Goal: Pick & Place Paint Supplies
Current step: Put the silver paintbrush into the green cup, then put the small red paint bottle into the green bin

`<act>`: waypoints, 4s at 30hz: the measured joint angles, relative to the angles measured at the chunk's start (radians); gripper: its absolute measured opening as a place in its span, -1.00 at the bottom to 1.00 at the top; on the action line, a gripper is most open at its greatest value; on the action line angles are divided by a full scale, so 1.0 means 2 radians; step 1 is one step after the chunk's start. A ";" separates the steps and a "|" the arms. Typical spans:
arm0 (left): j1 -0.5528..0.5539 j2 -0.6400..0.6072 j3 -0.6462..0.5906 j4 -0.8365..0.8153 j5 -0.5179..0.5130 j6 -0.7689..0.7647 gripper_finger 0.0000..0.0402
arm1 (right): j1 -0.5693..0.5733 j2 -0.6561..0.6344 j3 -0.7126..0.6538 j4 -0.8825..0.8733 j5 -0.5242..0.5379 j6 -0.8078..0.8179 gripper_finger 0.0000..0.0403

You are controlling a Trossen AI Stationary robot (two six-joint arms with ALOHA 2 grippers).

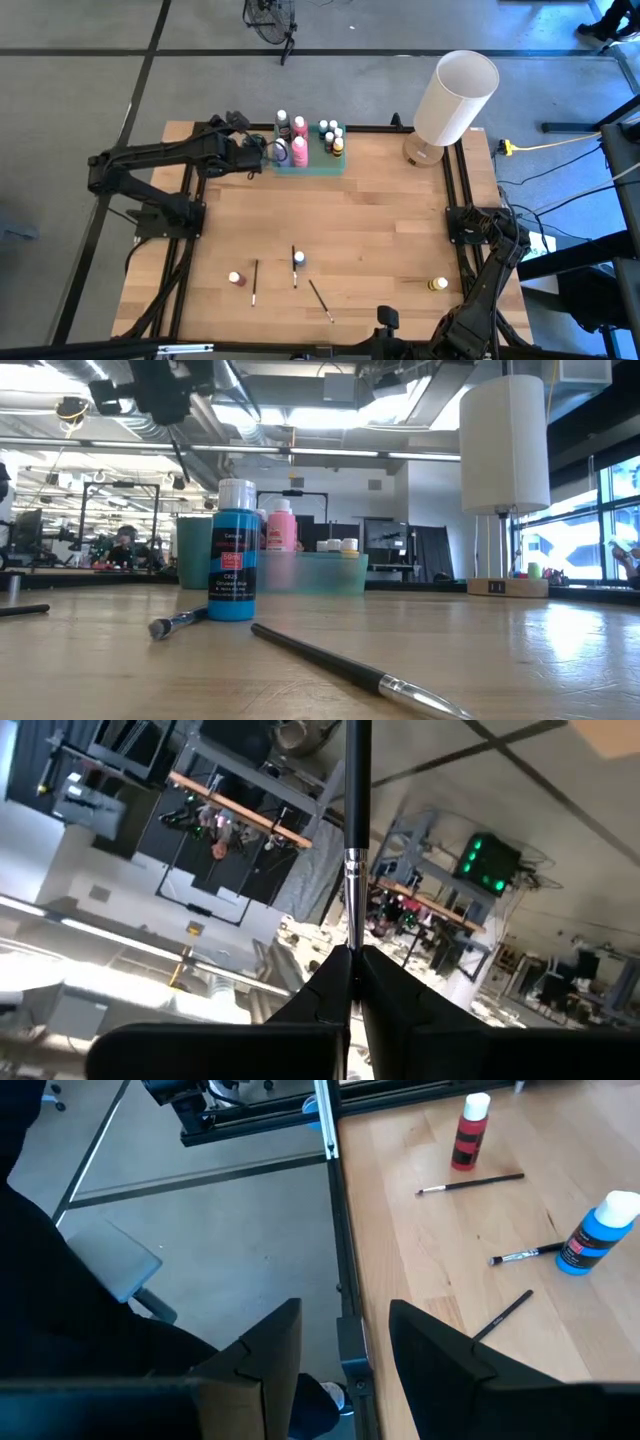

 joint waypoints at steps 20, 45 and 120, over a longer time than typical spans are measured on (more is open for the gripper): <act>0.010 0.113 -0.016 0.098 0.052 0.053 -0.96 | -0.007 0.001 -0.081 0.059 0.007 -0.005 -0.22; 0.023 0.133 -0.016 0.102 0.097 0.010 -0.82 | -0.007 0.000 -0.111 0.091 0.008 -0.009 -0.22; -0.400 -0.065 -0.012 0.044 0.575 -0.864 -0.24 | -0.010 0.000 -0.111 0.063 0.007 -0.081 -0.22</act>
